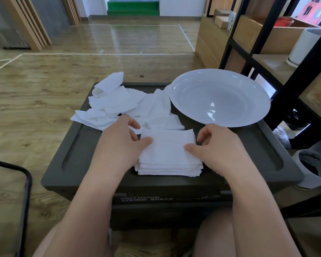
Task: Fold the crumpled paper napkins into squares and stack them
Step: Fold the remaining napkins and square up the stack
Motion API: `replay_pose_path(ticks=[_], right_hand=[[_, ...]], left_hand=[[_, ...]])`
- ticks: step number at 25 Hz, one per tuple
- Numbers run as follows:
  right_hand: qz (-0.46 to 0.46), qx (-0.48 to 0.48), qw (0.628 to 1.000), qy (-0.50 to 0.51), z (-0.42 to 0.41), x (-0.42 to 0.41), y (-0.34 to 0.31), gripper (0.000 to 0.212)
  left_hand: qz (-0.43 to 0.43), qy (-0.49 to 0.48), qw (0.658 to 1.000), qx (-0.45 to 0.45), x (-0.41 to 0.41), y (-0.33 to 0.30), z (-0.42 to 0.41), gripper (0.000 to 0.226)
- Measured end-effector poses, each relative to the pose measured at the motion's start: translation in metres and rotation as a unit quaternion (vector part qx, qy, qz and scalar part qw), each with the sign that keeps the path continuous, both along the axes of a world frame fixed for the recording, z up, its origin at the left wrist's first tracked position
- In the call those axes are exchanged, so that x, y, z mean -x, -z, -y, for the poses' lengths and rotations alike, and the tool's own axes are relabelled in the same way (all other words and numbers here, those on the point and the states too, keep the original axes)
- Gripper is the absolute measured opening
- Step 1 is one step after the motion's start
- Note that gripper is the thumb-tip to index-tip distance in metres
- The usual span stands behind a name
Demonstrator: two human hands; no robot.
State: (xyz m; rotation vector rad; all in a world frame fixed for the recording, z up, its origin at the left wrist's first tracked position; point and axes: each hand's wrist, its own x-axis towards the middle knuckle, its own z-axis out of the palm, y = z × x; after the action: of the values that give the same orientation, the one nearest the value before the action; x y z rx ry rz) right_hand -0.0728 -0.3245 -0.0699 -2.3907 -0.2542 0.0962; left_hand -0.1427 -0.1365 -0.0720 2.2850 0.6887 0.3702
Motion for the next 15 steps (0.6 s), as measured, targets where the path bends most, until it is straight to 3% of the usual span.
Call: replay_pose_path(ticks=[2, 4, 8, 15], right_hand=[[0.072, -0.031, 0.997, -0.019, -0.004, 0.003, -0.002, 0.021], [0.104, -0.042, 0.99, -0.082, -0.011, 0.007, -0.004, 0.026], [-0.015, 0.051, 0.982, -0.179, -0.017, 0.01, 0.005, 0.049], [-0.06, 0.029, 0.979, -0.194, -0.012, 0.003, 0.003, 0.055]], left_hand=[[0.065, 0.051, 0.997, -0.011, 0.001, -0.002, 0.001, 0.028], [0.062, 0.138, 0.988, 0.013, 0.001, -0.004, 0.001, 0.029], [-0.085, 0.276, 0.957, 0.007, 0.001, -0.002, -0.006, 0.055], [-0.1, 0.297, 0.95, 0.024, -0.001, 0.002, -0.011, 0.061]])
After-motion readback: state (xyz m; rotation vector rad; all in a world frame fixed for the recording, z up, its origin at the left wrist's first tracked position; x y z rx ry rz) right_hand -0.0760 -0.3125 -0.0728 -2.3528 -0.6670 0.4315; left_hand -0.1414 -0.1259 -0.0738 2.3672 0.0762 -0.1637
